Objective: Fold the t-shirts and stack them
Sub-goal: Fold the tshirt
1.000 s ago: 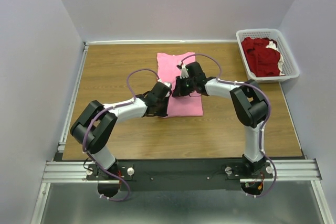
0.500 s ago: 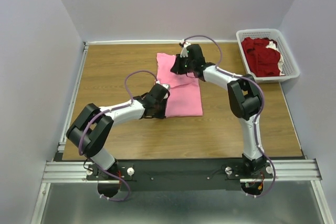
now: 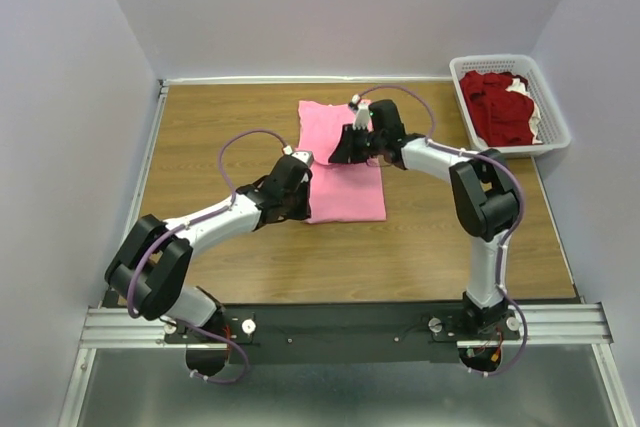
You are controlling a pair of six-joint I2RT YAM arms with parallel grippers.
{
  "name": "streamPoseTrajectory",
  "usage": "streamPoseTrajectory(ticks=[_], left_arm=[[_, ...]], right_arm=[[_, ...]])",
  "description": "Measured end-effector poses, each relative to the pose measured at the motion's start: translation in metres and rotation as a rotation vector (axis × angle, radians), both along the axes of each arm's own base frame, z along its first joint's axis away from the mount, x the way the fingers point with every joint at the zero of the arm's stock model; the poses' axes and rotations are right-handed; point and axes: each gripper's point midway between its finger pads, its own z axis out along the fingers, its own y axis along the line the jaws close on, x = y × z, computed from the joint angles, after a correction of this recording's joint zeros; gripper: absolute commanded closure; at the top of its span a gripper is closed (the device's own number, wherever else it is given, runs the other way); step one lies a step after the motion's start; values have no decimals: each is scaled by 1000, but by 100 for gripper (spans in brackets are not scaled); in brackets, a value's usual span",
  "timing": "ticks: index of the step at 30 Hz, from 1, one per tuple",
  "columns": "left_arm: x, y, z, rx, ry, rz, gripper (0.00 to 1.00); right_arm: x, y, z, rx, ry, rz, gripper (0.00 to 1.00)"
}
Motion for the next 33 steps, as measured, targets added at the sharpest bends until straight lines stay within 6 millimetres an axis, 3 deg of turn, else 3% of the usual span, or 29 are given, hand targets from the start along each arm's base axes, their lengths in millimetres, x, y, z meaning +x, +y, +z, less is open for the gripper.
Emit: streamPoseTrajectory(ticks=[5, 10, 14, 19, 25, 29, 33], left_arm=[[4, -3, -10, -7, 23, -3, 88], [-4, 0, -34, 33, 97, -10, 88], [-6, 1, -36, 38, 105, -11, 88], [-10, 4, -39, 43, 119, -16, 88], [-9, 6, -39, 42, 120, -8, 88], [-1, 13, -24, 1, 84, 21, 88], [25, 23, 15, -115, -50, 87, 88]], right_arm=[[-41, 14, -32, 4, 111, 90, 76], [-47, 20, -53, 2, 156, 115, 76], [-31, 25, -62, 6, 162, 101, 76], [20, 30, -51, 36, 95, 37, 76], [84, -1, -37, 86, 62, -92, 70], [91, -32, -24, 105, 63, -151, 68], [58, -43, -7, 134, 100, -132, 67]])
